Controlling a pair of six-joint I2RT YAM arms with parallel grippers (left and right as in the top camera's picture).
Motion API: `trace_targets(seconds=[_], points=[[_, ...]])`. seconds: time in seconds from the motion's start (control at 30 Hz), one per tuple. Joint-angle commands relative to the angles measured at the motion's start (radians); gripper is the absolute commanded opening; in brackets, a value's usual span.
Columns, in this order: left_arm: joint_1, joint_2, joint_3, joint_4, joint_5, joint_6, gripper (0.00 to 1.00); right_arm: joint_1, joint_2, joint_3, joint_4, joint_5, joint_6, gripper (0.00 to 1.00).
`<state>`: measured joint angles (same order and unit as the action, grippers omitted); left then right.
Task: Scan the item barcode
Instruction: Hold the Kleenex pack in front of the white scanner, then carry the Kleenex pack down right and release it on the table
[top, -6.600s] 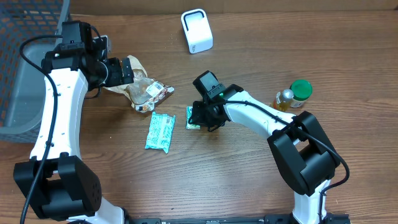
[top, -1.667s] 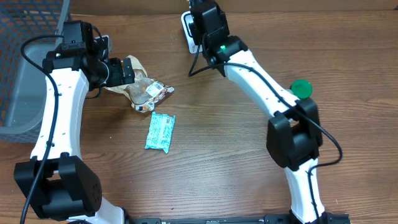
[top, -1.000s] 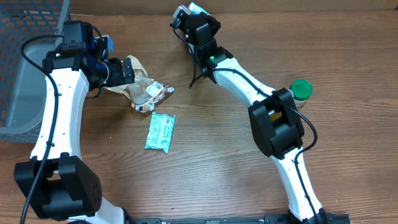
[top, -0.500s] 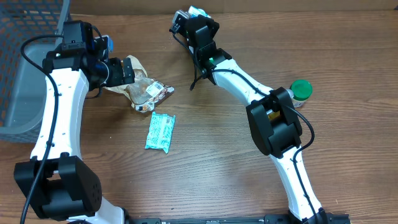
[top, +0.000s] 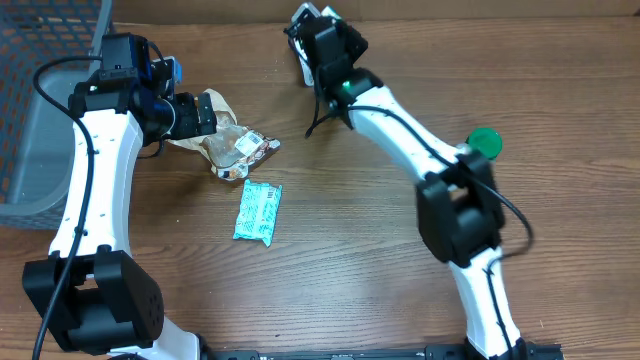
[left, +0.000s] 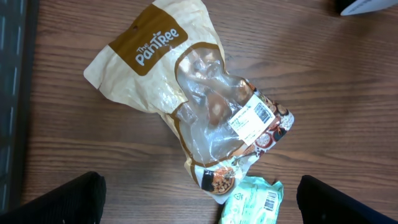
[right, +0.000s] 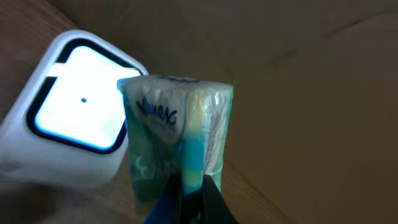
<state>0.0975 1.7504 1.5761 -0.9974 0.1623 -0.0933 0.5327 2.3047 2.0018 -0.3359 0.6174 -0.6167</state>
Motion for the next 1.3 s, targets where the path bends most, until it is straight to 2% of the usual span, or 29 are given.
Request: trace_targets(seconds=[0.0, 0.2, 0.37, 0.47, 0.53, 0.93, 1.1, 1.27], points=[[-0.006, -0.004, 0.002, 0.003, 0.011, 0.03, 1.0, -0.001, -0.173, 0.014, -0.139, -0.078, 0.278, 0.04], [-0.006, -0.004, 0.002, 0.003, 0.011, 0.03, 1.0, -0.017, -0.251, 0.014, -0.545, -0.117, 0.595, 0.04], [-0.006, -0.004, 0.002, 0.003, 0.011, 0.03, 0.99, -0.048, -0.241, 0.014, -0.896, -0.288, 0.802, 0.04], [-0.006, -0.004, 0.002, 0.003, 0.011, 0.03, 1.0, -0.073, -0.224, 0.011, -1.124, -0.465, 0.91, 0.04], [-0.006, -0.004, 0.002, 0.003, 0.011, 0.03, 1.0, -0.079, -0.222, -0.008, -1.19, -0.504, 0.937, 0.04], [-0.006, -0.004, 0.002, 0.003, 0.011, 0.03, 1.0, -0.078, -0.222, -0.212, -1.283, -0.507, 0.972, 0.04], [-0.006, -0.004, 0.002, 0.003, 0.011, 0.03, 1.0, -0.079, -0.222, -0.307, -1.244, -0.507, 0.984, 0.09], [-0.006, -0.004, 0.002, 0.003, 0.011, 0.03, 0.99, -0.079, -0.222, -0.37, -1.213, -0.507, 0.984, 0.09]])
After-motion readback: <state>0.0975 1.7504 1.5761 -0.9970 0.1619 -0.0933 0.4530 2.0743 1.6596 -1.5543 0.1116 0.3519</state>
